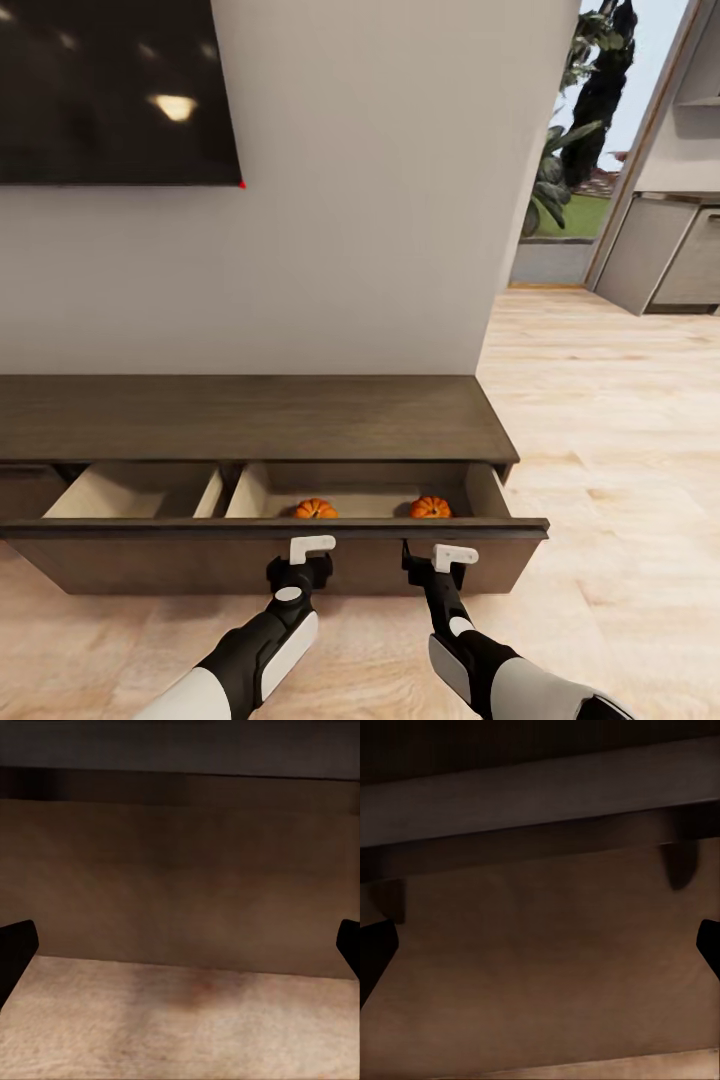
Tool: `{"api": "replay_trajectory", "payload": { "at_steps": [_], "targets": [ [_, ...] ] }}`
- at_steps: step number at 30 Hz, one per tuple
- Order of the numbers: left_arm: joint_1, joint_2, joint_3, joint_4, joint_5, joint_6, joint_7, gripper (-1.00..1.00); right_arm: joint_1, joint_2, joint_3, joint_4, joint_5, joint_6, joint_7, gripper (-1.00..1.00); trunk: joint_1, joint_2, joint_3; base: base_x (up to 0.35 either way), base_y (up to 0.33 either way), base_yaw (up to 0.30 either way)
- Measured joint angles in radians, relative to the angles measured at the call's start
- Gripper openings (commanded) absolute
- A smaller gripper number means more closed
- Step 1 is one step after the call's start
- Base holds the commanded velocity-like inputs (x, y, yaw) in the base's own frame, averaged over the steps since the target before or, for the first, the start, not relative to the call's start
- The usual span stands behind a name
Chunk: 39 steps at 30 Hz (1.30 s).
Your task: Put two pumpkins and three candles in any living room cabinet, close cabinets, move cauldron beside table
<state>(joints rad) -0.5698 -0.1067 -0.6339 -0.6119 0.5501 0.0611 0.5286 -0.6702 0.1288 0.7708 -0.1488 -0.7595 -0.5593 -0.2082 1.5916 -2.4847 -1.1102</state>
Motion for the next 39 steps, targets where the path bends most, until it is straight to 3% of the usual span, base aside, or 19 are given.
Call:
{"api": "replay_trajectory", "payload": {
  "at_steps": [39],
  "targets": [
    [0.0,0.0,-0.001,0.0,-0.001,-0.001,0.0,1.0,-0.001,0.0,0.0,0.0,-0.003,0.001,0.0,1.0,0.0,0.0,0.0,0.161,0.0,0.0]
  ]
}}
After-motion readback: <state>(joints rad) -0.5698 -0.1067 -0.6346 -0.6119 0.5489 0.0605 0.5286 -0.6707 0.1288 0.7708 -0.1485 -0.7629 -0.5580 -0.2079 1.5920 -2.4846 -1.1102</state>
